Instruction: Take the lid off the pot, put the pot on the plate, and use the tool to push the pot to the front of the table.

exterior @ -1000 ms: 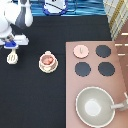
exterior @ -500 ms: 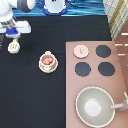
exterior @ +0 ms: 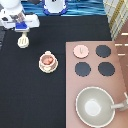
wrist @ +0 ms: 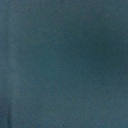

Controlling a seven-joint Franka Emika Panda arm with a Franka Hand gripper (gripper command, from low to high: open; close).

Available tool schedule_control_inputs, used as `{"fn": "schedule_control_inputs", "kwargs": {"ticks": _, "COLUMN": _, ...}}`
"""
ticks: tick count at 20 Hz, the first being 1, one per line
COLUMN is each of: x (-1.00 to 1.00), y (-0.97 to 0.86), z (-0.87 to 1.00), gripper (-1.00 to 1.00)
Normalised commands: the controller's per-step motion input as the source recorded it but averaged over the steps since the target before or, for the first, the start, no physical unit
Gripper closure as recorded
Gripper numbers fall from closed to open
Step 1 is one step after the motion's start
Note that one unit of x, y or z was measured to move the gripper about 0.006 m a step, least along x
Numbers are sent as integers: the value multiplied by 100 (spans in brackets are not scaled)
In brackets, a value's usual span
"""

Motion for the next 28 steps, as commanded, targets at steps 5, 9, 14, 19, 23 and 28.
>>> {"fn": "schedule_control_inputs", "kwargs": {"ticks": 5, "x": -71, "y": 86, "z": -20, "gripper": 100}}
{"fn": "schedule_control_inputs", "kwargs": {"ticks": 9, "x": -79, "y": 82, "z": -35, "gripper": 100}}
{"fn": "schedule_control_inputs", "kwargs": {"ticks": 14, "x": -79, "y": 75, "z": -42, "gripper": 100}}
{"fn": "schedule_control_inputs", "kwargs": {"ticks": 19, "x": -42, "y": 44, "z": -52, "gripper": 100}}
{"fn": "schedule_control_inputs", "kwargs": {"ticks": 23, "x": -6, "y": 16, "z": -46, "gripper": 100}}
{"fn": "schedule_control_inputs", "kwargs": {"ticks": 28, "x": 38, "y": 1, "z": -17, "gripper": 100}}
